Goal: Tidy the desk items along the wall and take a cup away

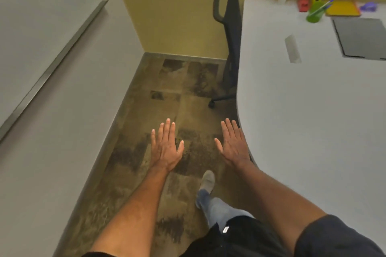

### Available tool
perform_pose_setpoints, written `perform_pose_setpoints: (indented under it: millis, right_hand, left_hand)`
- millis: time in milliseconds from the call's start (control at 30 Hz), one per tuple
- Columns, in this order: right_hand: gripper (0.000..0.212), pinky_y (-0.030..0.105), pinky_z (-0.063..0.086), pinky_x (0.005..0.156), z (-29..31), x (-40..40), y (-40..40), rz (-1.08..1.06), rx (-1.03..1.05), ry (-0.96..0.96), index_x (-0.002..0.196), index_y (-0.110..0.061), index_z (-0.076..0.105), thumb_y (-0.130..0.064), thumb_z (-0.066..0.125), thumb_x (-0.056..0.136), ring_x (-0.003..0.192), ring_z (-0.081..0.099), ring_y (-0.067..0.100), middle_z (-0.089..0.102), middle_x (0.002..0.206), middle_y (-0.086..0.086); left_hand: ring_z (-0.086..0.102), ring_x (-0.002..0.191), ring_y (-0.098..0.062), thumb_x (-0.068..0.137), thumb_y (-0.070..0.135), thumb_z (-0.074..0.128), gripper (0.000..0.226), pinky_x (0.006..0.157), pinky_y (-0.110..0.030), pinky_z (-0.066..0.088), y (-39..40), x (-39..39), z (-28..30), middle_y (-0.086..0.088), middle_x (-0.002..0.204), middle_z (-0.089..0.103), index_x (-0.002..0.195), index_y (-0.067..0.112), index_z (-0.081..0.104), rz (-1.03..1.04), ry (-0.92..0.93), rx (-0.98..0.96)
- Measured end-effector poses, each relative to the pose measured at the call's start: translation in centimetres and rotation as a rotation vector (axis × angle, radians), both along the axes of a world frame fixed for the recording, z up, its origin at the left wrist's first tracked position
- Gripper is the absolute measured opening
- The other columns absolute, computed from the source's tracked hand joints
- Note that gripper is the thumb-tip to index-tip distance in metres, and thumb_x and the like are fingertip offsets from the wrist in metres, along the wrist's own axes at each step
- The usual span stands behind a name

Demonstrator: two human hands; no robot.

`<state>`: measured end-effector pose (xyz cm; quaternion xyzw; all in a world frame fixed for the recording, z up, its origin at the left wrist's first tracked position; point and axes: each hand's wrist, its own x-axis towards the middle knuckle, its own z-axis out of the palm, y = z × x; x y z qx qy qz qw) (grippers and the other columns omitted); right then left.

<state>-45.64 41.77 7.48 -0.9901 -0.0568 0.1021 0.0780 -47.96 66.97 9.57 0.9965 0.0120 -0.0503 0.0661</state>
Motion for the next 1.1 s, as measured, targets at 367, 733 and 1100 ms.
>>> perform_pose_setpoints:
  millis: [367, 733, 1100]
  right_hand:
    - [0.069, 0.045, 0.009, 0.127, 3.4, 22.3, -2.5, -0.264, 0.071, -0.024, 0.162, -0.018, 0.014, -0.052, 0.029, 0.104, 0.158, 0.0, 0.026, 0.006, 0.17, 0.005]
    - [0.067, 0.043, 0.011, 0.127, 5.2, 39.7, -11.4, -0.674, -0.029, -0.091, 0.162, -0.015, 0.011, -0.047, 0.028, 0.106, 0.158, 0.001, 0.025, 0.005, 0.17, 0.006]
    - [0.068, 0.044, 0.017, 0.126, 7.1, 55.3, -16.5, -0.892, 0.004, -0.23, 0.16, -0.012, 0.02, -0.048, 0.035, 0.105, 0.157, 0.01, 0.026, 0.017, 0.168, 0.008]
  left_hand:
    - [0.023, 0.153, -0.027, 0.091, 0.049, 0.052, 0.078, 0.123, -0.056, 0.016, -3.8, 28.2, 2.7, -0.007, 0.167, 0.02, 0.156, 0.012, 0.031, -0.272, -0.05, -0.024]
    - [0.005, 0.156, -0.024, 0.098, 0.057, 0.028, 0.074, 0.126, -0.051, 0.007, -19.2, 50.6, 6.1, -0.003, 0.169, 0.002, 0.16, 0.018, 0.015, -0.898, -0.132, -0.086]
    - [0.006, 0.156, -0.026, 0.099, 0.057, 0.023, 0.074, 0.125, -0.053, 0.004, -29.7, 72.4, 10.2, -0.005, 0.169, 0.004, 0.16, 0.016, 0.017, -0.982, -0.164, -0.083]
